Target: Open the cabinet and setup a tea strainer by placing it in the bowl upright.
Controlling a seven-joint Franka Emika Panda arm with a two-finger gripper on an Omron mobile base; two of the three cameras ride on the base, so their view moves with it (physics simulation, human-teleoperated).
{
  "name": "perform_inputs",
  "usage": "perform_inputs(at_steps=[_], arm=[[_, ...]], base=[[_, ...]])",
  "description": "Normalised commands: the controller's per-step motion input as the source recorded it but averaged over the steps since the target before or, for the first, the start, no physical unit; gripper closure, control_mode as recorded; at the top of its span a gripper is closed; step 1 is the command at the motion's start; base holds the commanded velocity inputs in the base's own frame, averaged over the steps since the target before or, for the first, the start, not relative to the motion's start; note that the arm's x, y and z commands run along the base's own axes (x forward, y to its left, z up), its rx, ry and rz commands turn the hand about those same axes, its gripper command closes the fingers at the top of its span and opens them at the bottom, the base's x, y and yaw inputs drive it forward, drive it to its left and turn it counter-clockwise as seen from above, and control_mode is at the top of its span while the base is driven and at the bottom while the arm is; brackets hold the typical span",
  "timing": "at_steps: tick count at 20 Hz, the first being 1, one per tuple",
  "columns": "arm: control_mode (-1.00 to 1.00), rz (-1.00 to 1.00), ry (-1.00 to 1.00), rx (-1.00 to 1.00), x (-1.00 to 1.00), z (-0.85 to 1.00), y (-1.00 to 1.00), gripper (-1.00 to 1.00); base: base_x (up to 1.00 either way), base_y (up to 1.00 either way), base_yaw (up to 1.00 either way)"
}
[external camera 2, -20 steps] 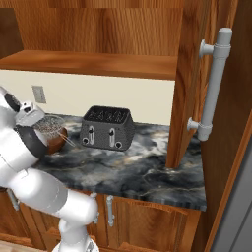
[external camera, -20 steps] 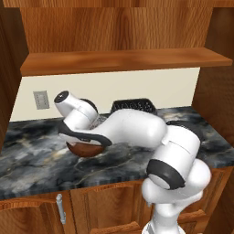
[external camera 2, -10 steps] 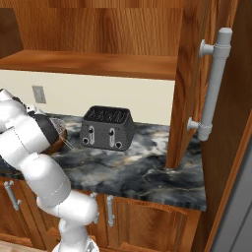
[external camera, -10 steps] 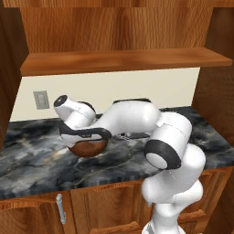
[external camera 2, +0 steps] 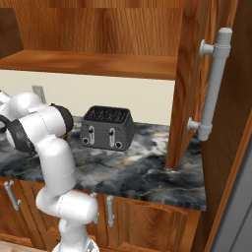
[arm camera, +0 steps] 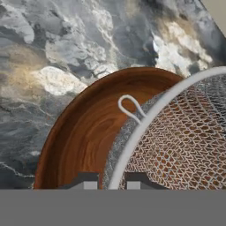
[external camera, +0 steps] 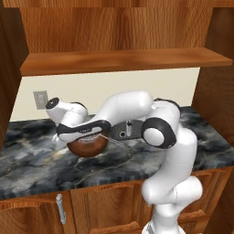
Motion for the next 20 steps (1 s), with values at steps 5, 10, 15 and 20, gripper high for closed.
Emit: perform_inputs(at_steps=[5,10,15,20], arm=[[-1.00,0.00,0.13,0.00,0.19,-0.38,0.15,1.00],[-1.00,0.00,0.16,0.00,0.14,-0.33,0.00,1.00],[-1.00,0.00,0.09,0.00,0.12,-0.17,0.00,1.00],[-1.00,0.00,0.00,0.00,-0.01,0.00,0.00,1.00]], base=[[0.00,0.00,0.00],[0.00,0.00,0.00],[0.00,0.00,0.00],[0.00,0.00,0.00]])
